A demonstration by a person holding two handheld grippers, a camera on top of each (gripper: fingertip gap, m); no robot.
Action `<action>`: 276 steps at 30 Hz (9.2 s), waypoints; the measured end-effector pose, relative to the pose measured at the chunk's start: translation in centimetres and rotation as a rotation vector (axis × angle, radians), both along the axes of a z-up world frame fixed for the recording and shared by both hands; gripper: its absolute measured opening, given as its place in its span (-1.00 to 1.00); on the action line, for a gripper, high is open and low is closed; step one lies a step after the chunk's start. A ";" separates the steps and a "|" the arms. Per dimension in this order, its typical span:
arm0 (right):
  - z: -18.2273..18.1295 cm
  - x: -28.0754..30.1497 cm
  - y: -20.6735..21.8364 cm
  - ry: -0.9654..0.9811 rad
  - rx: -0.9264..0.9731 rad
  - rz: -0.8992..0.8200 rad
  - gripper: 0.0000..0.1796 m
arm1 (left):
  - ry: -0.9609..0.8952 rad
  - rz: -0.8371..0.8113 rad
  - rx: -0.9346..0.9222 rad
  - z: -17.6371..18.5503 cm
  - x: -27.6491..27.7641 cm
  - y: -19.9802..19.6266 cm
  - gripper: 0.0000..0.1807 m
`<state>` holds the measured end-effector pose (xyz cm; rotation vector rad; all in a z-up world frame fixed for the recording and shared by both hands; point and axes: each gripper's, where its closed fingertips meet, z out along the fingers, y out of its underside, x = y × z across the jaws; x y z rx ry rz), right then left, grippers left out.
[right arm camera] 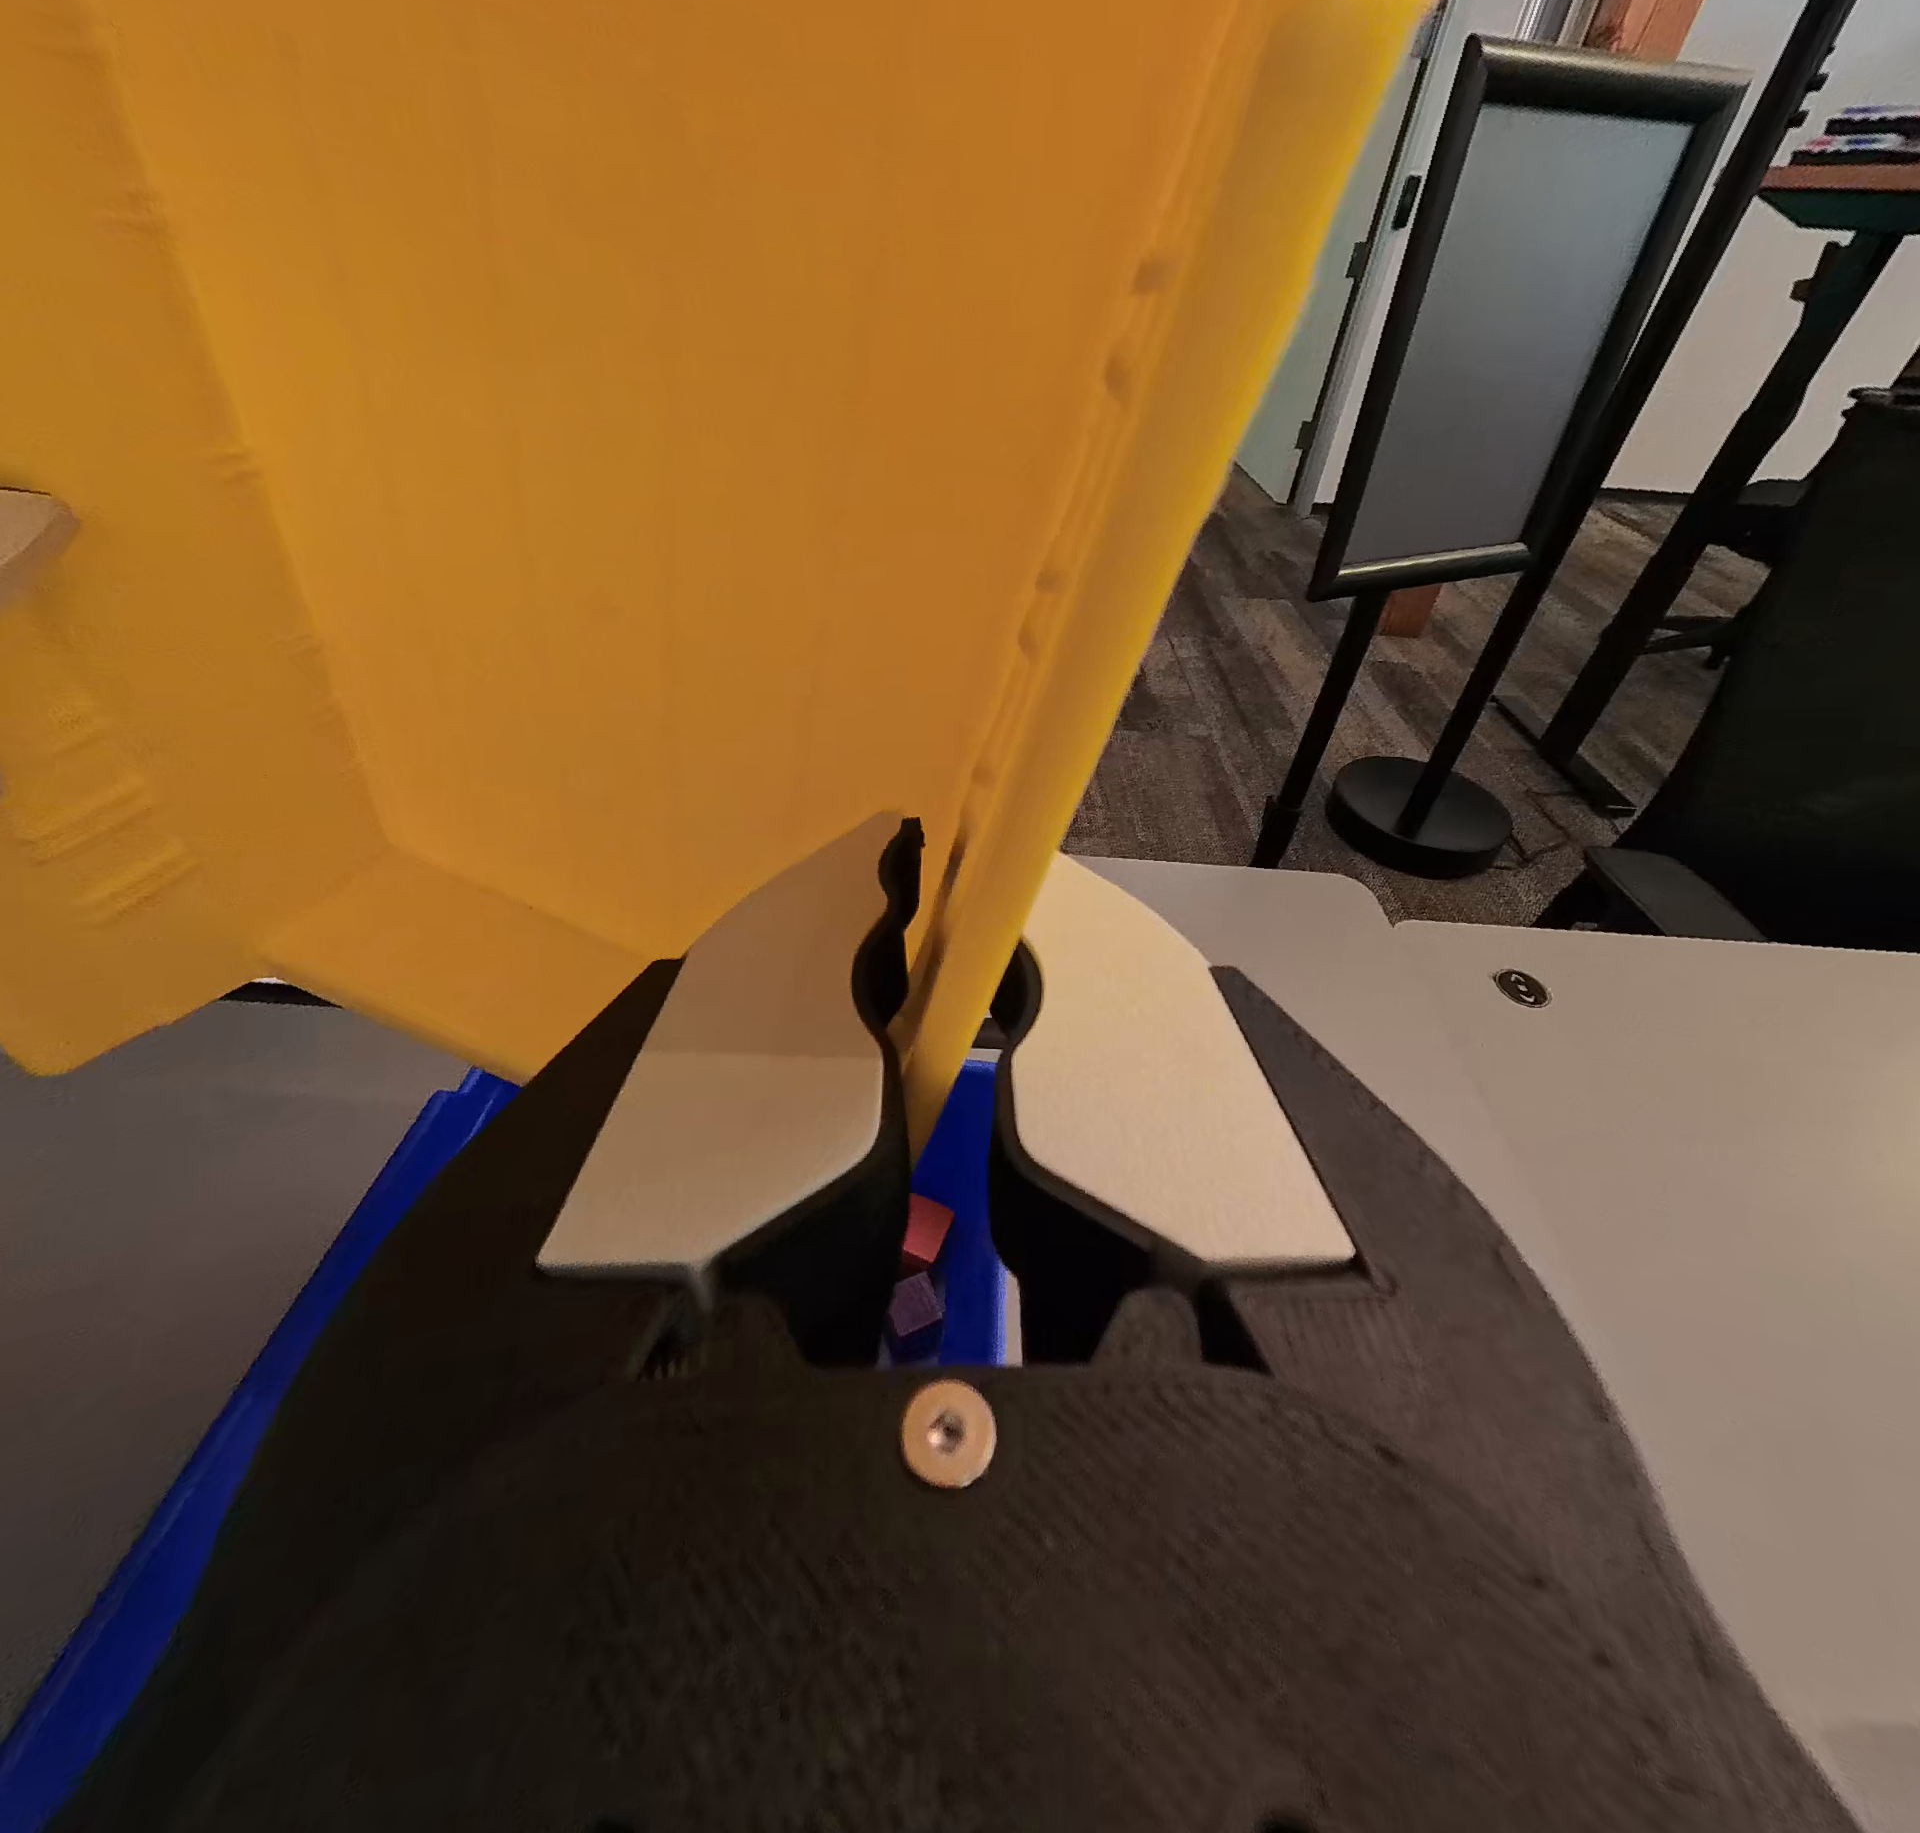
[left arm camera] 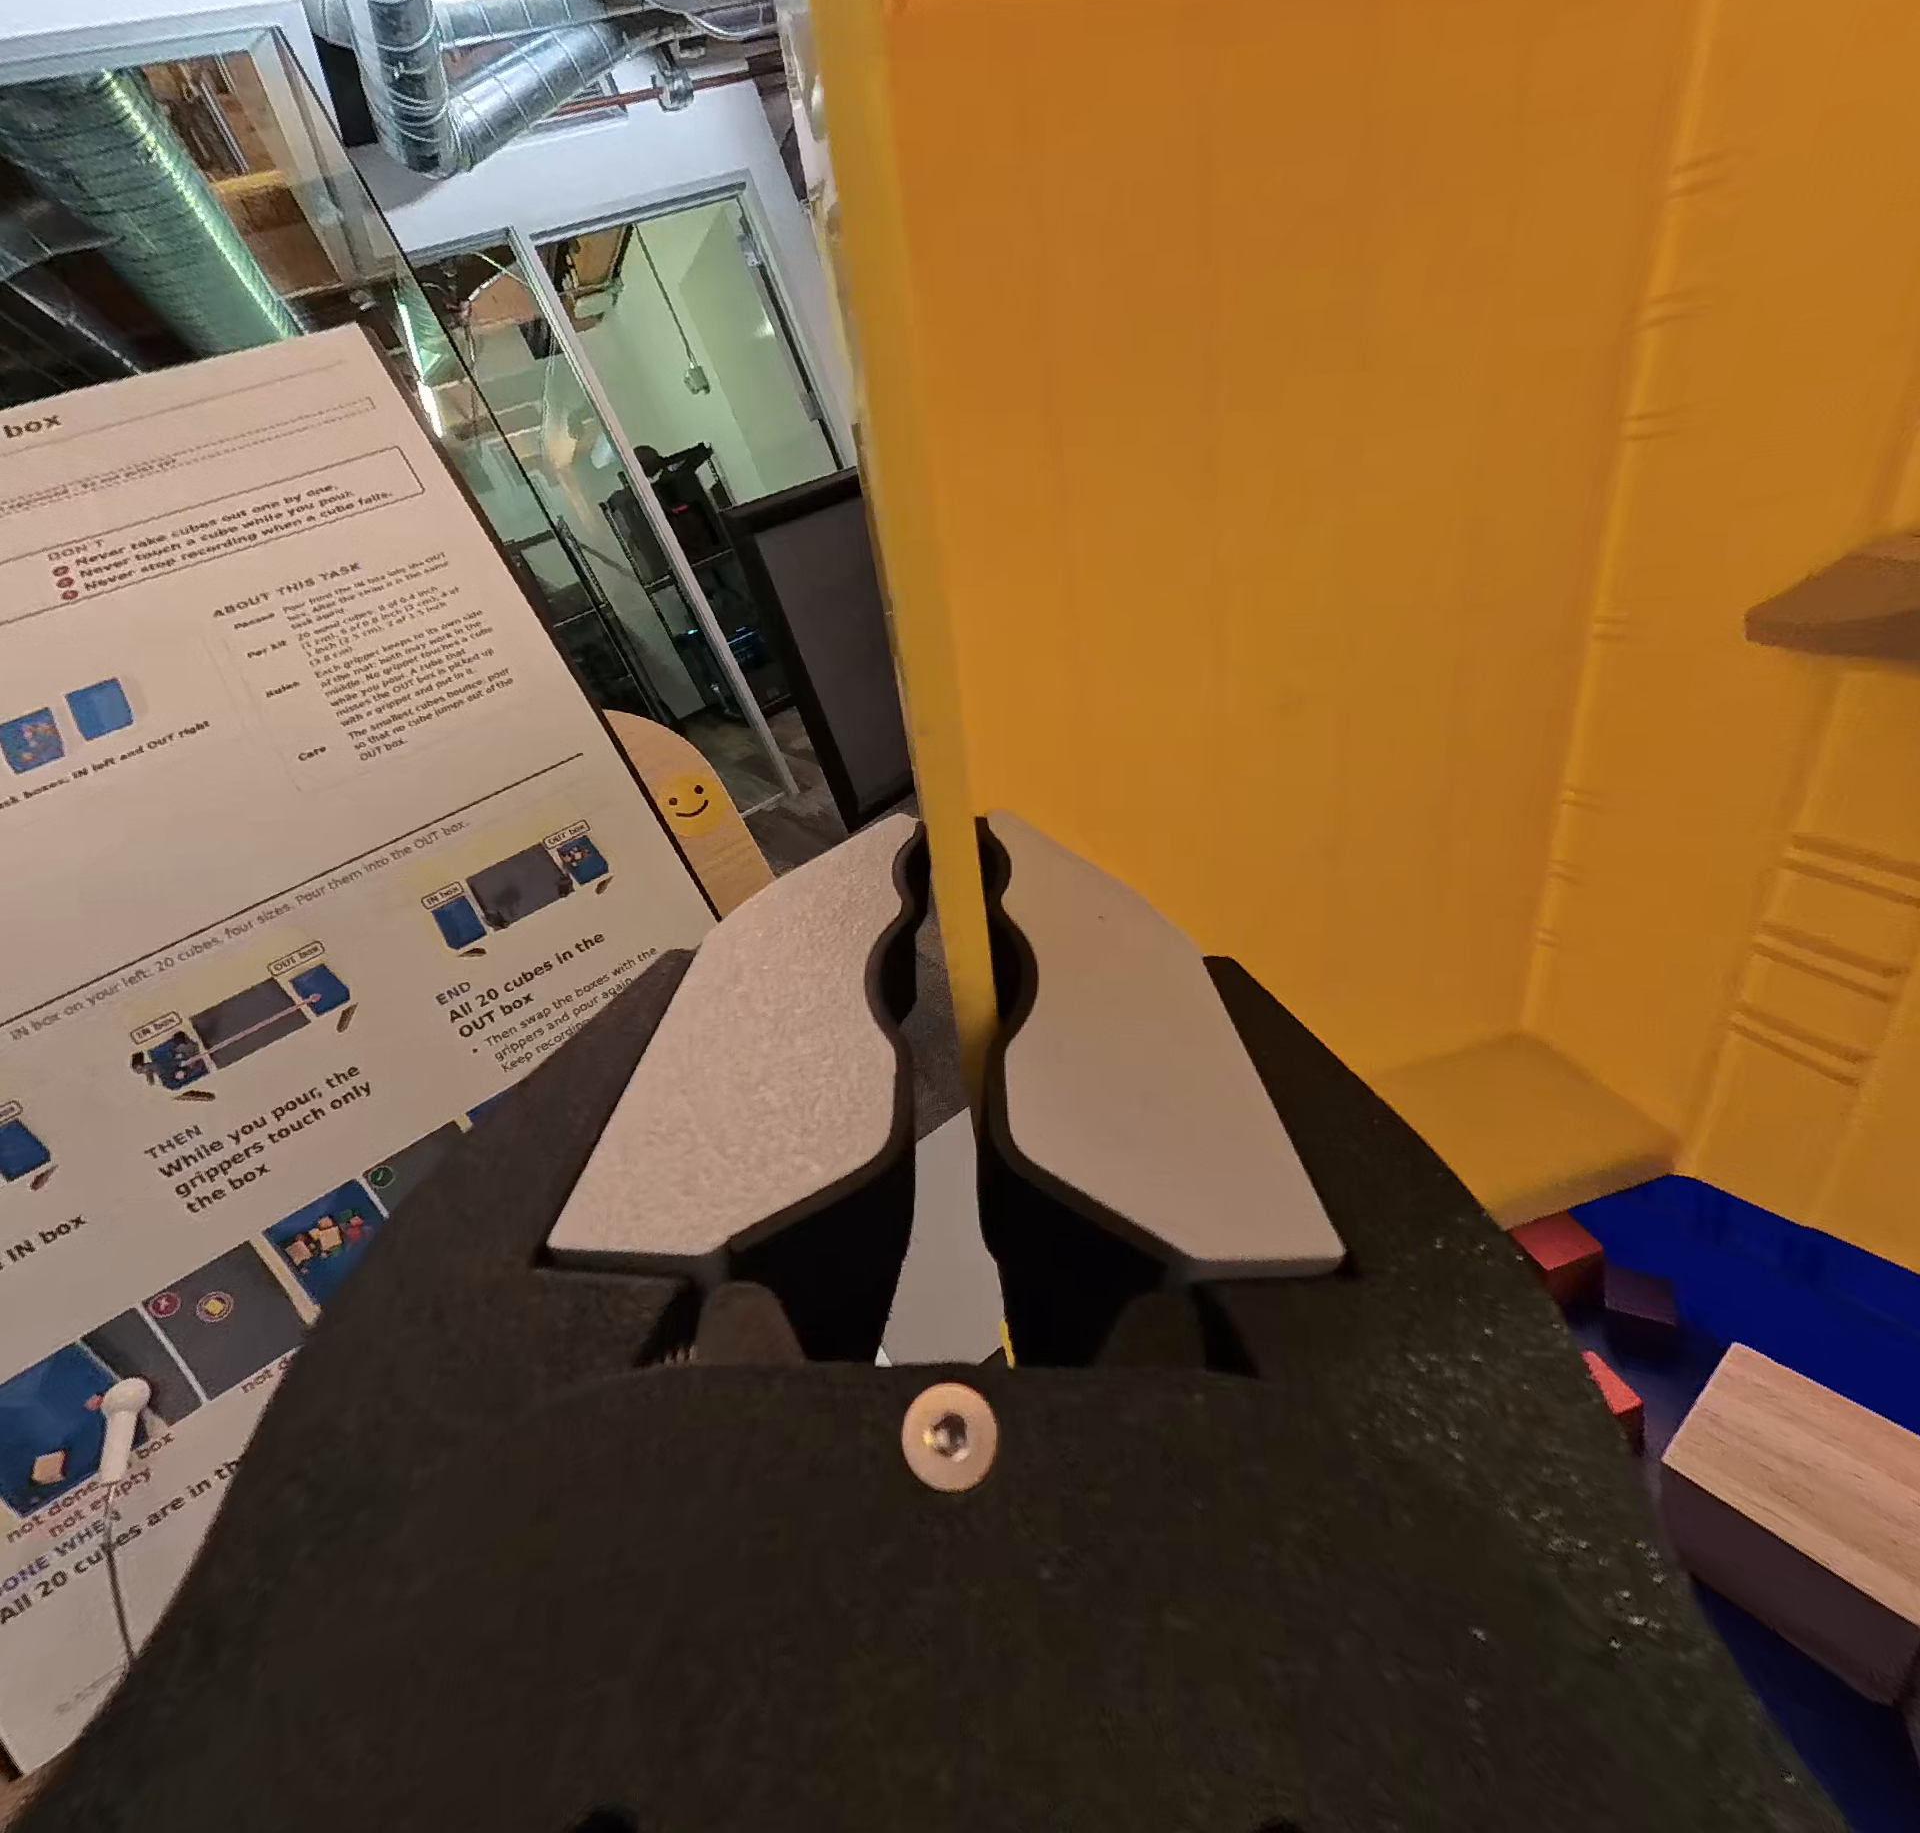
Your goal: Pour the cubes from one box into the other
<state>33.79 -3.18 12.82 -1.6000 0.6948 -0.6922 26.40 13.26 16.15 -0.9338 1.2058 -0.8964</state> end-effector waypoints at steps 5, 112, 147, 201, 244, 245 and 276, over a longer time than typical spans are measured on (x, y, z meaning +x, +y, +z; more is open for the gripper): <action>0.1 0.5 -1.1 0.031 0.043 -0.026 -0.95 | 0.041 0.004 0.056 0.0 0.1 -1.2 -0.90; -21.3 -15.4 5.4 0.311 -0.636 0.705 -0.33 | 1.645 -0.323 -1.085 -26.8 -9.2 -8.4 -0.53; -20.6 -14.1 -1.8 0.462 -0.500 0.419 -0.26 | 1.725 -0.203 -0.936 -26.9 -7.4 -7.2 -0.64; -23.7 7.6 -25.2 0.934 -0.640 -0.082 -0.96 | 1.382 0.378 -1.045 -26.2 -40.8 32.2 -0.90; -2.3 -4.6 -5.0 -0.155 -0.349 -0.030 -0.70 | 1.159 0.383 -1.043 -26.3 -38.8 33.5 -0.88; -1.7 -5.5 -4.0 -0.149 -0.303 0.035 -0.66 | 1.144 0.372 -1.055 -26.2 -38.7 33.5 -0.86; 7.2 -12.1 5.5 -0.376 0.198 0.356 -0.61 | -0.336 -0.121 -0.255 8.9 -36.6 20.1 -0.52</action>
